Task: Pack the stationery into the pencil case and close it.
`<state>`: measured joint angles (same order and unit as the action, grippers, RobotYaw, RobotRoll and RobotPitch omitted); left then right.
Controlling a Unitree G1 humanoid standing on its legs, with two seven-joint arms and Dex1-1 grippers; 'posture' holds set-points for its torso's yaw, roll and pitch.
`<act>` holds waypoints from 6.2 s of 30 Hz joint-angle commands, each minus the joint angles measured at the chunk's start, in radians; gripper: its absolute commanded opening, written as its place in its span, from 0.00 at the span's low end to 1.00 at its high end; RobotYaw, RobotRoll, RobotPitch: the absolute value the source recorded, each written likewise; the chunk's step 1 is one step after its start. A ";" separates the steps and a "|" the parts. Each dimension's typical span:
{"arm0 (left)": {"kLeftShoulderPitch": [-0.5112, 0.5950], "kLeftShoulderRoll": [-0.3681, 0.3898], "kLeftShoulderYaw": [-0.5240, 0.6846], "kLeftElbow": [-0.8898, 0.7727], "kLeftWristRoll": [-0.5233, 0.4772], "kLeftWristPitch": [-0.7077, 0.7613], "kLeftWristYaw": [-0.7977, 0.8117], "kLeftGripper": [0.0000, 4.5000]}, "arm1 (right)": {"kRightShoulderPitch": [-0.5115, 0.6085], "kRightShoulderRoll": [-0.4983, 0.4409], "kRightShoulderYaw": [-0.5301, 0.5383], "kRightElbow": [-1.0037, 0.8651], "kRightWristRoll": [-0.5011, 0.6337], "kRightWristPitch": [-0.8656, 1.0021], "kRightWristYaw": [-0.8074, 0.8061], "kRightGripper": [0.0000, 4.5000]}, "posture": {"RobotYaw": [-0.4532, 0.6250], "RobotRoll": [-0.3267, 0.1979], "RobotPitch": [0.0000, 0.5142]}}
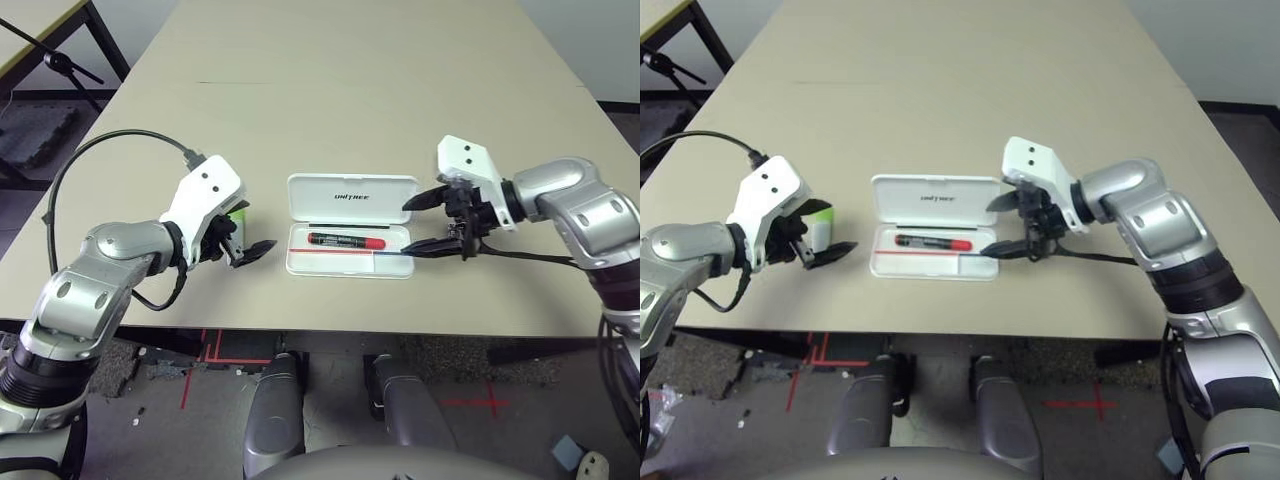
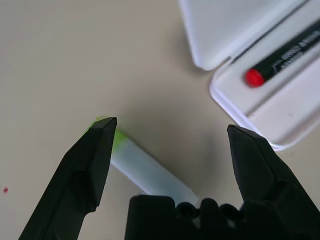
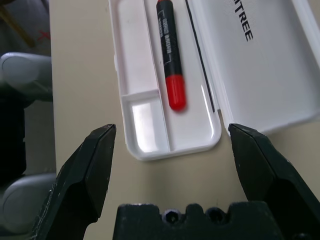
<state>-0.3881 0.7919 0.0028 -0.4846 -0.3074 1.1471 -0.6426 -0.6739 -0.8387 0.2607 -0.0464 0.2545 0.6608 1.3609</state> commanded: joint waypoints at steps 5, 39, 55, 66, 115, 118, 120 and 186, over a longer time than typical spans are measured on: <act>-0.116 -0.120 0.060 0.129 0.030 0.295 0.191 1.00 | 0.038 -0.004 0.001 -0.032 0.011 -0.008 -0.005 1.00 | 0.49 0.62 0.39; 0.040 0.052 -0.001 0.129 -0.027 0.113 0.089 0.24 | 0.033 0.007 -0.019 -0.007 -0.002 -0.050 -0.061 1.00 | 0.47 0.62 0.39; 0.133 0.311 0.020 -0.171 -0.168 -0.104 -0.224 0.24 | 0.047 -0.106 -0.007 0.070 -0.064 -0.098 -0.008 1.00 | 0.45 0.62 0.37; -0.186 0.160 -0.354 -0.157 -0.061 -0.189 -0.249 0.24 | 0.106 -0.147 -0.038 0.107 -0.074 -0.123 -0.014 1.00 | 0.42 0.62 0.35; -0.305 -0.004 -0.538 0.074 0.133 -0.320 -0.413 1.00 | 0.212 -0.111 -0.215 -0.034 0.070 0.000 -0.158 1.00 | 0.32 0.62 0.36; -0.286 0.021 -0.503 0.062 0.124 -0.325 -0.418 1.00 | 0.223 -0.083 -0.270 -0.042 0.106 0.042 -0.214 1.00 | 0.32 0.62 0.36; -0.271 0.038 -0.473 0.055 0.115 -0.329 -0.419 1.00 | 0.230 -0.056 -0.316 -0.050 0.128 0.088 -0.275 1.00 | 0.32 0.62 0.36; -0.185 0.087 -0.294 0.086 0.093 -0.395 -0.402 1.00 | 0.249 0.401 -0.335 -0.454 0.109 0.746 -1.065 0.07 | 0.29 0.62 0.40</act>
<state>-0.5816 0.8695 -0.2944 -0.3794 -0.2149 0.7486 -1.0404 -0.4192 -0.4013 -0.1121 -0.4712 0.3284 1.4258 0.2341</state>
